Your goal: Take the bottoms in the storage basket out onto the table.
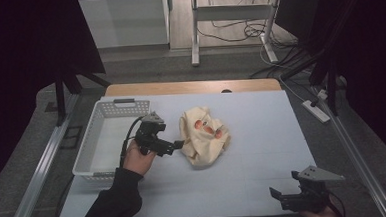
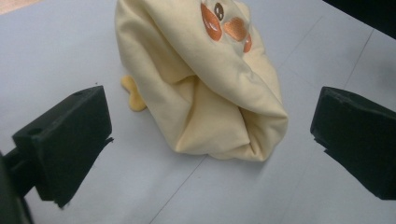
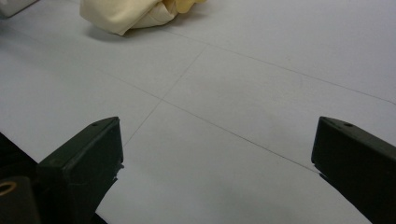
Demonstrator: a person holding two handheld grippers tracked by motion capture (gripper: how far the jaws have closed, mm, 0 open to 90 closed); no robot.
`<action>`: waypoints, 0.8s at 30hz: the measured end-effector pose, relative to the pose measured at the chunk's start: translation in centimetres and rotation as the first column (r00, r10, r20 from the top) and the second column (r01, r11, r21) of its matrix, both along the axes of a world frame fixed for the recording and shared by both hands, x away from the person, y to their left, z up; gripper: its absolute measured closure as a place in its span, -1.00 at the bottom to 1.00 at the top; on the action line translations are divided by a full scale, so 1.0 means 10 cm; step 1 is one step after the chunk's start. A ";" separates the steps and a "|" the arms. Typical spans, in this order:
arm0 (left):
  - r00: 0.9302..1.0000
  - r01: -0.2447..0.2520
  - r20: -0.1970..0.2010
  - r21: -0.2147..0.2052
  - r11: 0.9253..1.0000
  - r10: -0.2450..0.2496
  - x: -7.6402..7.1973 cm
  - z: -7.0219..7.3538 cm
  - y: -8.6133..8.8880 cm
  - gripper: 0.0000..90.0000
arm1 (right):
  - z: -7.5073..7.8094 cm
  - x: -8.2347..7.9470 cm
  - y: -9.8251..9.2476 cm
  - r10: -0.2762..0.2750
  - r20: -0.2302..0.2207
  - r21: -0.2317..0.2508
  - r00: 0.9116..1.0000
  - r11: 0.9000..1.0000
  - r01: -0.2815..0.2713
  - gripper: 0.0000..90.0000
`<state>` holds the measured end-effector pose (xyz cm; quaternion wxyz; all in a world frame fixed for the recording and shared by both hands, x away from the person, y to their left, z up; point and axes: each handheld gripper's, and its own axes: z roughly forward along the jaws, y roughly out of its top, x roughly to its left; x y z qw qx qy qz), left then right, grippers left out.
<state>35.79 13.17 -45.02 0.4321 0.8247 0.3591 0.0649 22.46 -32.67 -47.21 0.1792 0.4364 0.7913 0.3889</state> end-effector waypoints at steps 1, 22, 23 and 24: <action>1.000 0.000 -0.002 0.000 1.000 0.000 -0.01 0.00 0.01 -1.00 | 0.00 0.00 0.00 0.001 0.001 0.000 1.000 1.000 -0.001 -0.94; 0.999 -0.034 -0.009 -0.046 0.998 0.033 -0.21 0.01 0.21 -1.00 | 0.01 -0.01 0.00 0.006 0.005 0.002 1.000 1.000 -0.006 -0.94; 0.999 -0.031 -0.006 -0.042 0.999 0.031 -0.22 0.01 0.22 -1.00 | 0.01 -0.01 0.00 0.005 0.005 0.002 1.000 1.000 -0.005 -0.94; 0.999 -0.032 -0.007 -0.042 0.999 0.032 -0.23 0.02 0.22 -1.00 | 0.01 -0.01 0.00 0.004 0.004 0.004 1.000 1.000 -0.004 -0.94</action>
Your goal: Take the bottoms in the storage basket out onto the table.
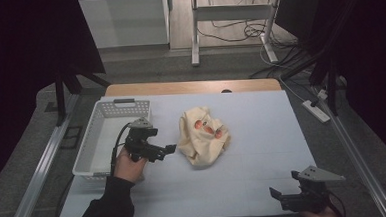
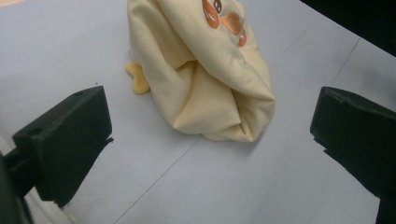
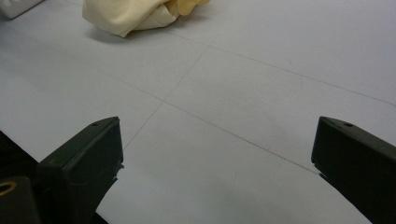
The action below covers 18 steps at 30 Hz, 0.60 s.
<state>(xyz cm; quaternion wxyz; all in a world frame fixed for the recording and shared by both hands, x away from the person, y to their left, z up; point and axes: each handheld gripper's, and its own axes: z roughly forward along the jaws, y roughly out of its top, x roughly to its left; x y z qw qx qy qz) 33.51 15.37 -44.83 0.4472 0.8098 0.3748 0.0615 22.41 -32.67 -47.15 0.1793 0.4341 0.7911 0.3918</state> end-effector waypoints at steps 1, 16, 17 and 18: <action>1.000 -0.001 -0.002 -0.001 1.000 0.001 -0.01 0.00 0.01 -1.00 | 0.00 0.00 0.00 0.000 -0.001 0.003 1.000 1.000 0.000 -0.95; 1.000 -0.013 -0.014 0.005 1.000 0.013 -0.14 -0.04 0.08 -1.00 | 0.00 0.00 -0.01 -0.002 0.002 0.013 1.000 1.000 0.002 -0.95; 1.000 -0.016 -0.016 0.003 1.000 0.016 -0.15 -0.04 0.09 -1.00 | 0.00 0.00 -0.01 -0.002 0.002 0.013 1.000 1.000 0.002 -0.95; 1.000 -0.015 -0.018 0.005 1.000 0.015 -0.16 -0.05 0.09 -1.00 | 0.00 0.00 -0.01 -0.002 0.001 0.013 1.000 1.000 0.002 -0.95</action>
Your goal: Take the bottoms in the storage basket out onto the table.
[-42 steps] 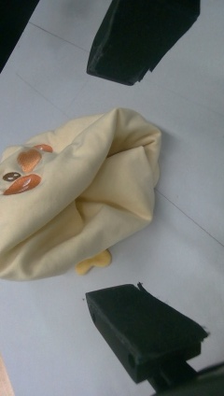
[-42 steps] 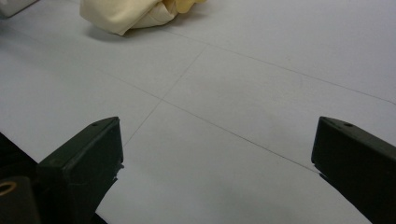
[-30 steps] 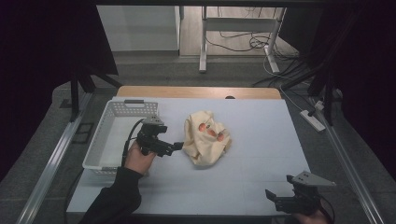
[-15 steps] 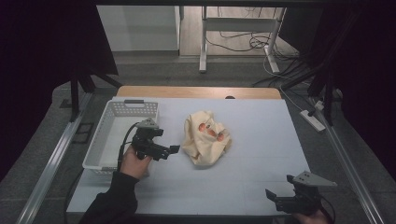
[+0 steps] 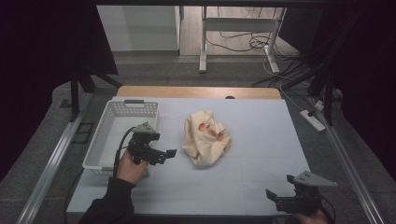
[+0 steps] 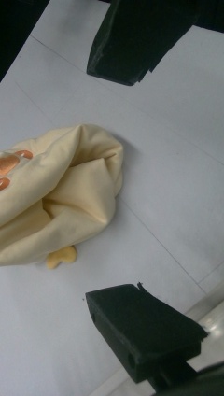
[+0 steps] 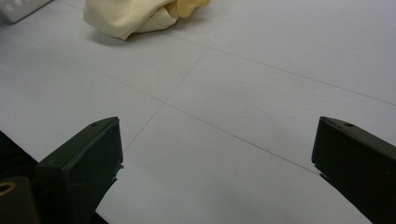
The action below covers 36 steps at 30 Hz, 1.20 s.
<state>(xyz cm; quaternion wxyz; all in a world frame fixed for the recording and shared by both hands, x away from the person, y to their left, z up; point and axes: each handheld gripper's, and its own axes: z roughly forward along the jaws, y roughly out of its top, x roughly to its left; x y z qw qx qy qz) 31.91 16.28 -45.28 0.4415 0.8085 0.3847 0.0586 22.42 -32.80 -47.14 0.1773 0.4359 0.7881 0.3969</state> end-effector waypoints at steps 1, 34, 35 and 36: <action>1.000 -0.001 0.001 0.001 1.000 0.001 -0.01 0.00 0.01 -1.00 | 0.00 0.00 0.00 0.000 0.001 0.000 1.000 1.000 0.000 -0.95; 0.999 -0.050 0.004 -0.018 0.999 0.050 -0.29 -0.04 0.28 -1.00 | 0.00 0.00 0.00 0.007 -0.004 0.003 1.000 1.000 -0.007 -0.95; 0.999 -0.052 0.004 -0.020 0.998 0.052 -0.30 -0.04 0.29 -1.00 | 0.00 0.00 0.00 0.007 -0.004 0.003 1.000 1.000 -0.007 -0.95; 0.999 -0.054 0.004 -0.023 0.998 0.054 -0.31 -0.05 0.30 -1.00 | 0.00 0.00 0.00 0.008 -0.004 0.002 1.000 1.000 -0.008 -0.95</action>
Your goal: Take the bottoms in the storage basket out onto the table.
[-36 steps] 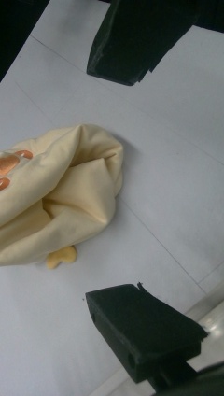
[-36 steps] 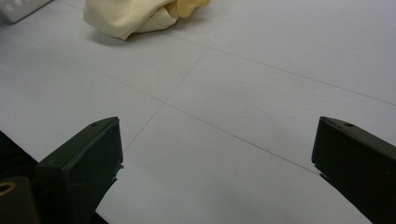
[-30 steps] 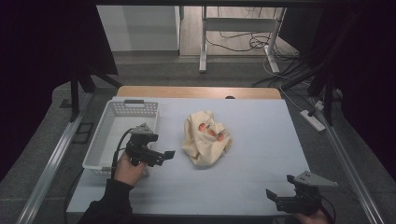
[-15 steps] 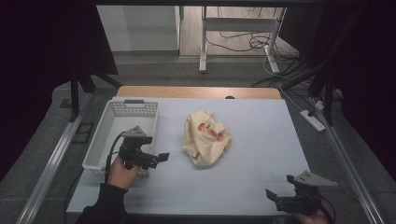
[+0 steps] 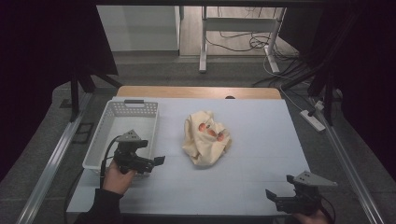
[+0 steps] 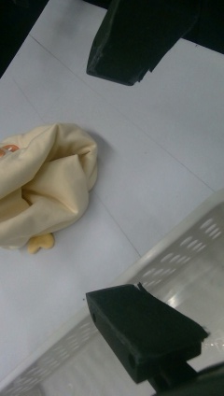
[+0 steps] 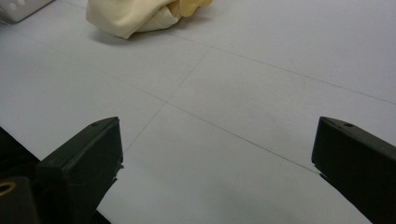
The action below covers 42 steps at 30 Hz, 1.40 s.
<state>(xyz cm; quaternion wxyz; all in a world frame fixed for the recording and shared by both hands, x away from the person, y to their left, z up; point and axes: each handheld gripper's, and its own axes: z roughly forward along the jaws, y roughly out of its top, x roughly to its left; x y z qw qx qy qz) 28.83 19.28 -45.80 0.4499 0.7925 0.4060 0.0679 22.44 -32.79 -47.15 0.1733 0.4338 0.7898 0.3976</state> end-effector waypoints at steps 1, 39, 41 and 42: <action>1.000 -0.001 -0.002 -0.002 1.000 0.001 -0.01 -0.01 0.01 -1.00 | 0.00 0.00 0.00 0.002 0.000 0.000 1.000 1.000 -0.002 -0.95; 0.996 -0.083 -0.010 -0.032 0.996 0.083 -0.44 -0.14 0.40 -1.00 | 0.00 0.00 0.02 0.000 -0.002 -0.018 1.000 1.000 0.000 -0.95; 0.996 -0.086 -0.010 -0.029 0.996 0.086 -0.46 -0.15 0.41 -1.00 | 0.00 0.00 0.02 0.000 -0.003 -0.019 1.000 1.000 0.000 -0.95; 0.996 -0.090 -0.009 -0.029 0.996 0.090 -0.47 -0.15 0.41 -1.00 | 0.00 0.00 0.02 0.000 -0.002 -0.019 1.000 1.000 0.000 -0.95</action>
